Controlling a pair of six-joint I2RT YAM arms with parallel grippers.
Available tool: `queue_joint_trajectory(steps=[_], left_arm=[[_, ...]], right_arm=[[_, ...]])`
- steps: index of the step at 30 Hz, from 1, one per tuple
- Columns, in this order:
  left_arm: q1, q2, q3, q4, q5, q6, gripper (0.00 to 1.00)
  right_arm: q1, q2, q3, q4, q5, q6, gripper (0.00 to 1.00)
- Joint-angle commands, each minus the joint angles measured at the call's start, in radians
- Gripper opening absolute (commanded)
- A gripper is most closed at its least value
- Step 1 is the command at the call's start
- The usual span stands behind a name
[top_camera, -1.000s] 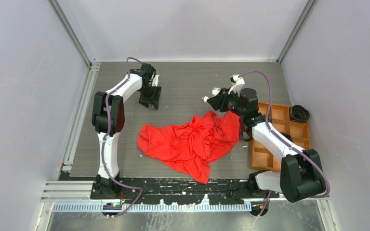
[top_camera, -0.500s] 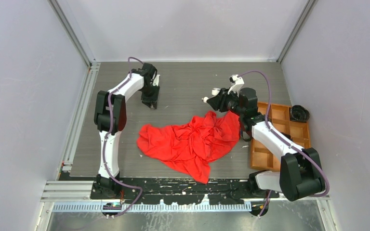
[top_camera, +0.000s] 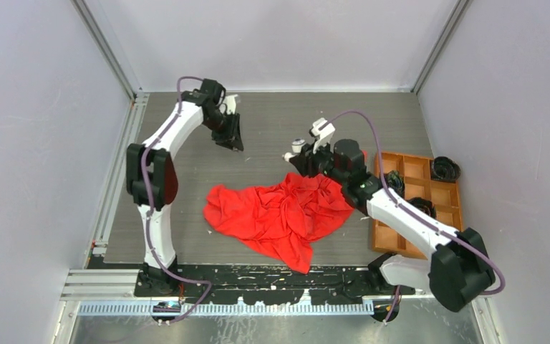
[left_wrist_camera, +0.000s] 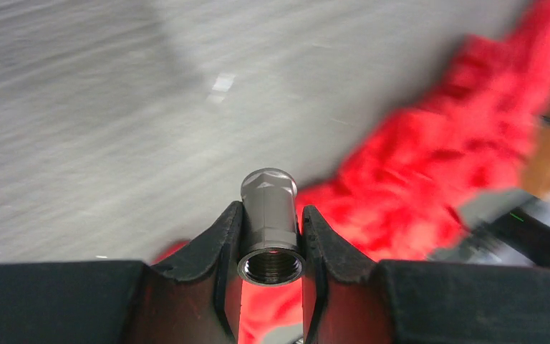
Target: Install the water faucets
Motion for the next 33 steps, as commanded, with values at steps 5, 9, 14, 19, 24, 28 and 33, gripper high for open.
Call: queue_joint_trajectory(steps=[5, 9, 14, 19, 24, 28, 33], left_arm=[[0.033, -0.363, -0.193, 0.221, 0.643, -0.255, 0.0], [0.045, -0.435, -0.281, 0.309, 0.795, -0.383, 0.0], [0.046, -0.447, -0.323, 0.342, 1.003, -0.472, 0.0], [0.038, -0.46, -0.385, 0.4, 1.093, -0.571, 0.0], [0.023, -0.491, -0.461, 0.58, 1.123, -0.762, 0.0], [0.004, -0.504, -0.475, 0.583, 1.159, -0.77, 0.0], [-0.023, -0.503, -0.485, 0.561, 1.258, -0.629, 0.0]], right_arm=[[0.169, -0.25, -0.265, 0.489, 0.076, -0.455, 0.0], [0.195, -0.273, -0.276, 0.51, 0.096, -0.598, 0.0], [0.205, -0.28, -0.255, 0.487, -0.009, -0.648, 0.0], [0.244, -0.309, -0.281, 0.505, -0.105, -0.757, 0.0], [0.291, -0.34, -0.263, 0.52, -0.069, -0.852, 0.0], [0.346, -0.314, -0.234, 0.513, -0.019, -0.997, 0.0], [0.368, -0.297, -0.217, 0.477, 0.055, -1.177, 0.0]])
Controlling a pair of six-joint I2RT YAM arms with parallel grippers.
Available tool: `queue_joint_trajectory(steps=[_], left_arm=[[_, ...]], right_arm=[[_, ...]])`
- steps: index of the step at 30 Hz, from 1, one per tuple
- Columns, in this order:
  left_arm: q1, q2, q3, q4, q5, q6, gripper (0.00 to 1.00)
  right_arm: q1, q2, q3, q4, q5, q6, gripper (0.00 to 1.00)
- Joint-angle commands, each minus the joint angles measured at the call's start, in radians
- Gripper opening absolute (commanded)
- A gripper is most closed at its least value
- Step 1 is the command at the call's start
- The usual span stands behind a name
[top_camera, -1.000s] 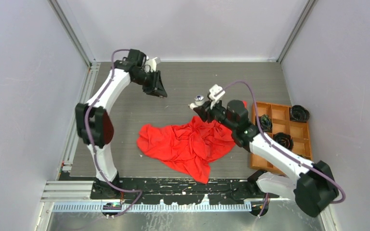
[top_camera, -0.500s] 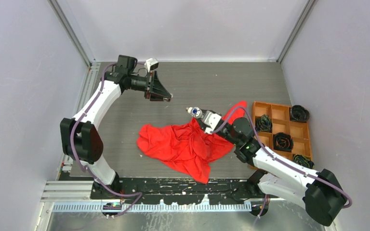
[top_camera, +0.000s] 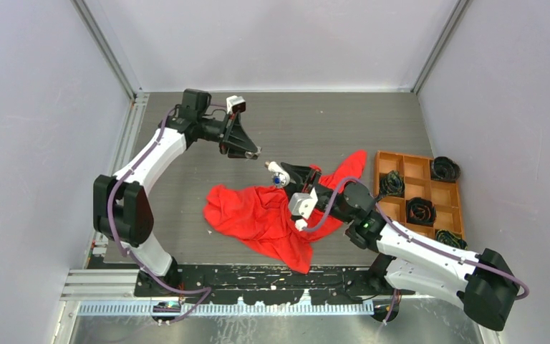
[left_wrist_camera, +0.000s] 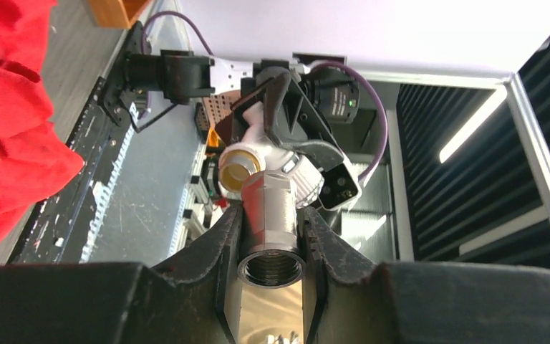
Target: Install the water faucets
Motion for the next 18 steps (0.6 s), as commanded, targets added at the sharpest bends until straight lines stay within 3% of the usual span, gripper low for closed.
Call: queue_joint_trajectory(steps=[1, 4, 9, 14, 18], left_arm=[[-0.022, -0.053, -0.005, 0.02, 0.15, 0.107, 0.0], [-0.043, -0.022, 0.048, -0.163, 0.17, 0.285, 0.0], [-0.045, 0.095, 0.274, -0.866, 0.245, 0.905, 0.0], [-0.048, 0.182, 0.354, -1.225, 0.241, 1.241, 0.0], [-0.052, 0.201, 0.369, -1.32, 0.237, 1.326, 0.0]], right_arm=[[0.01, -0.007, 0.058, 0.055, 0.08, -0.194, 0.0], [0.011, -0.007, 0.067, 0.068, 0.056, -0.18, 0.0], [0.016, -0.016, 0.089, 0.04, 0.039, -0.186, 0.0], [0.017, -0.043, 0.109, -0.009, -0.017, -0.155, 0.0], [0.017, -0.061, 0.115, -0.037, -0.021, -0.154, 0.0]])
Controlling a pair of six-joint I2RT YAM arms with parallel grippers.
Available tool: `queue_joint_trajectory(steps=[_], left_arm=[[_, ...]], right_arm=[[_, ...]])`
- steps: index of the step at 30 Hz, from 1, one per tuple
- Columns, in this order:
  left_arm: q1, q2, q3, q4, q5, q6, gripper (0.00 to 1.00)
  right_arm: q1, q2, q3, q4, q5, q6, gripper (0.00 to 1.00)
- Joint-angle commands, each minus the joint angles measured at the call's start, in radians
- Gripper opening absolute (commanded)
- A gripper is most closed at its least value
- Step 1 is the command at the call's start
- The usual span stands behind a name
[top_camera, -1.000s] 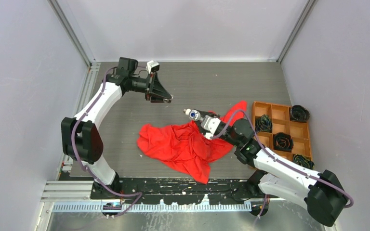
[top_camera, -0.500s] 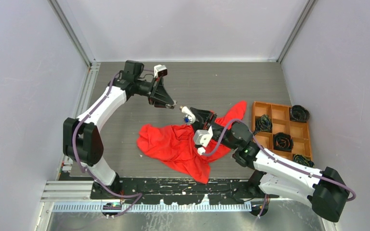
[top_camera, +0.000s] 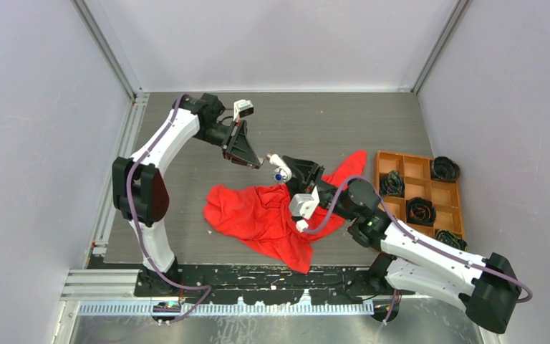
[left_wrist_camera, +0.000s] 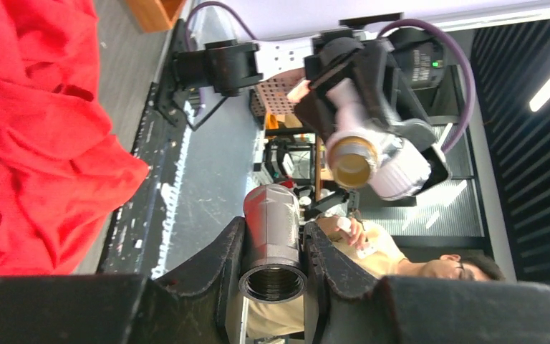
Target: Install the water faucets
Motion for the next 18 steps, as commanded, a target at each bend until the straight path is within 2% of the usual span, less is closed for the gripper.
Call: queue_joint_trajectory(steps=[1, 9, 12, 18], left_arm=[[-0.005, 0.006, 0.047, -0.414, 0.223, 0.32, 0.0], [-0.004, -0.015, 0.077, -0.414, 0.225, 0.281, 0.0], [-0.008, -0.03, 0.077, -0.415, 0.223, 0.26, 0.0], [-0.061, -0.055, 0.105, -0.417, 0.225, 0.228, 0.0]], right_arm=[[0.005, -0.045, 0.051, 0.012, -0.04, -0.016, 0.0], [0.006, -0.084, 0.036, -0.021, -0.04, -0.036, 0.0], [0.006, -0.1, 0.065, -0.094, -0.06, -0.015, 0.0], [0.008, -0.146, 0.074, -0.123, -0.105, 0.019, 0.0]])
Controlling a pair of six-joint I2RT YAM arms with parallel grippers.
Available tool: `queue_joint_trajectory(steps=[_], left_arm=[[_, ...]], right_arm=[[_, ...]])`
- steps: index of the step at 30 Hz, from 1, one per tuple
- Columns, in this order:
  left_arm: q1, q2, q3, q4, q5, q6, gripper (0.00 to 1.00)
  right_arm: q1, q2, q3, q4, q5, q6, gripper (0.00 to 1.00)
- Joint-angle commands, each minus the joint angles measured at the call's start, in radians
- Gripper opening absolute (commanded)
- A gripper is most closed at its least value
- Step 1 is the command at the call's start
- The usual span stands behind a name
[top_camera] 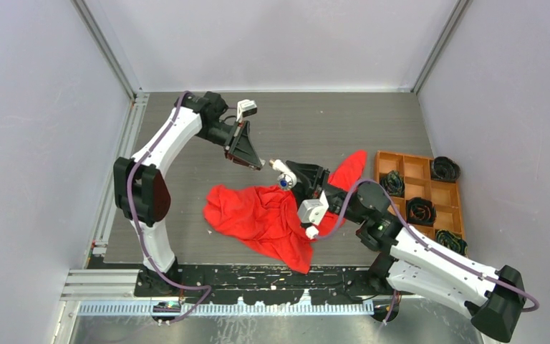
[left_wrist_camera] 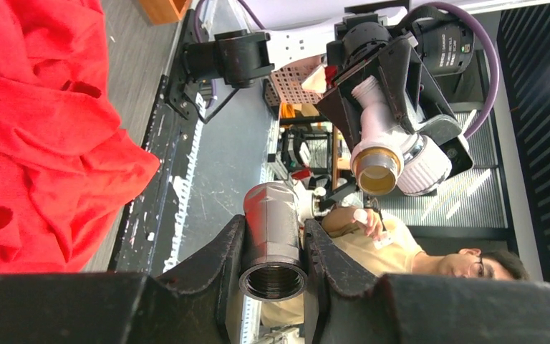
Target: Install the water faucets
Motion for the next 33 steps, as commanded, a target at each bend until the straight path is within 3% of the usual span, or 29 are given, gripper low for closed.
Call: queue_joint_trajectory(steps=[1, 12, 18, 26, 33], left_arm=[[-0.047, -0.077, 0.079, -0.37, 0.288, 0.159, 0.0], [-0.051, -0.014, 0.296, -0.37, 0.279, 0.077, 0.0], [-0.081, 0.049, 0.377, -0.369, 0.272, 0.051, 0.0], [-0.084, 0.036, 0.371, -0.369, 0.283, 0.045, 0.0], [-0.084, 0.023, 0.367, -0.367, 0.282, 0.046, 0.0]], right_arm=[[0.008, -0.048, 0.051, 0.013, -0.043, 0.011, 0.0], [0.006, -0.091, 0.006, 0.09, 0.083, -0.05, 0.0], [0.007, -0.153, -0.015, 0.022, 0.134, -0.044, 0.0], [0.008, -0.121, -0.007, 0.026, 0.072, -0.03, 0.0], [0.008, -0.035, -0.024, 0.134, 0.072, -0.05, 0.0]])
